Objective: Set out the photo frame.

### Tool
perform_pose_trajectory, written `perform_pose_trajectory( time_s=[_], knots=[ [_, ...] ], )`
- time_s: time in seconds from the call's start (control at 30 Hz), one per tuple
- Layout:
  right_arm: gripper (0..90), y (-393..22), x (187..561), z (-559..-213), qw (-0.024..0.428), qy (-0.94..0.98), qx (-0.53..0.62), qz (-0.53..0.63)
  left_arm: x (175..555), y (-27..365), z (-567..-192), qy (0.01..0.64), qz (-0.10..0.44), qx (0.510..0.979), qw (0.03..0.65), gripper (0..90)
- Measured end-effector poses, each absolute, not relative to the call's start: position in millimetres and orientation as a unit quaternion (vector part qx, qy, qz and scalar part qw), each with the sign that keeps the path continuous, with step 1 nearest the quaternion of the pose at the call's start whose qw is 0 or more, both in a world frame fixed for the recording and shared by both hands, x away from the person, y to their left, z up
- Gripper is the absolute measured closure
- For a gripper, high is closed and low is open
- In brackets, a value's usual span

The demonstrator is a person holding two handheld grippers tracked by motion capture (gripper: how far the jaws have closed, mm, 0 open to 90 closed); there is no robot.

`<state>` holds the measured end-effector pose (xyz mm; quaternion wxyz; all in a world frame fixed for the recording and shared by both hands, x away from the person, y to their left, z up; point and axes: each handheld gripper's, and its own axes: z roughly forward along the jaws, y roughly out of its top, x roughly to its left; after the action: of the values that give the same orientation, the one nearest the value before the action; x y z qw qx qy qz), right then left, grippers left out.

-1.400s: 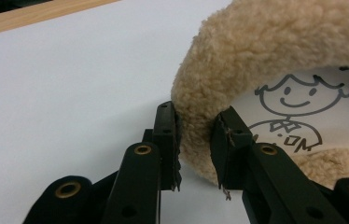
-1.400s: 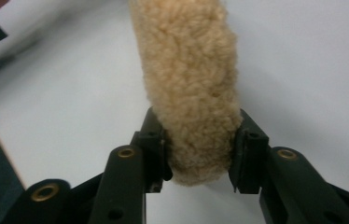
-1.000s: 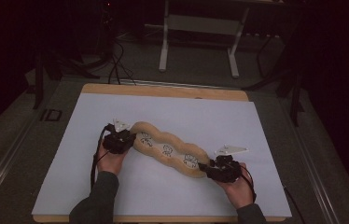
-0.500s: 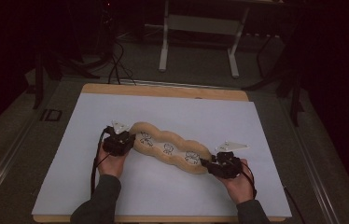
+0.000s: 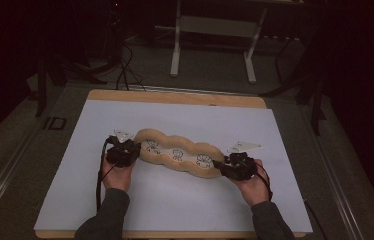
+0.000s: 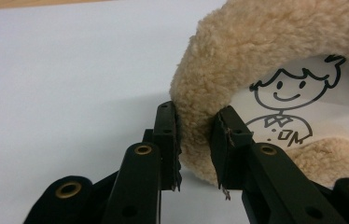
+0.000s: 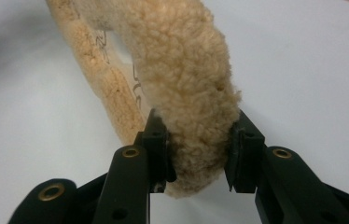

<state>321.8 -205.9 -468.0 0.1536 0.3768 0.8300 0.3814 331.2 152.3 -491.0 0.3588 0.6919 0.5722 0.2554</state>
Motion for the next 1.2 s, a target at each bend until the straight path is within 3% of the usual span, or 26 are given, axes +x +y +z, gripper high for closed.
perform_pose_trajectory(
  time_s=[0.37, 0.9, 1.2],
  knots=[
    [65.4, -199, 342, -470, 0.157, 0.831, 0.385, 0.371, 324, 151, -496, 0.604, 0.255, 0.671, 0.346, 74.2],
    [63.1, -205, 349, -481, 0.139, 0.817, 0.407, 0.383, 315, 150, -499, 0.591, 0.261, 0.680, 0.348, 74.0],
    [62.1, -206, 353, -479, 0.155, 0.813, 0.410, 0.383, 309, 148, -500, 0.588, 0.261, 0.676, 0.360, 74.2]
  ],
)
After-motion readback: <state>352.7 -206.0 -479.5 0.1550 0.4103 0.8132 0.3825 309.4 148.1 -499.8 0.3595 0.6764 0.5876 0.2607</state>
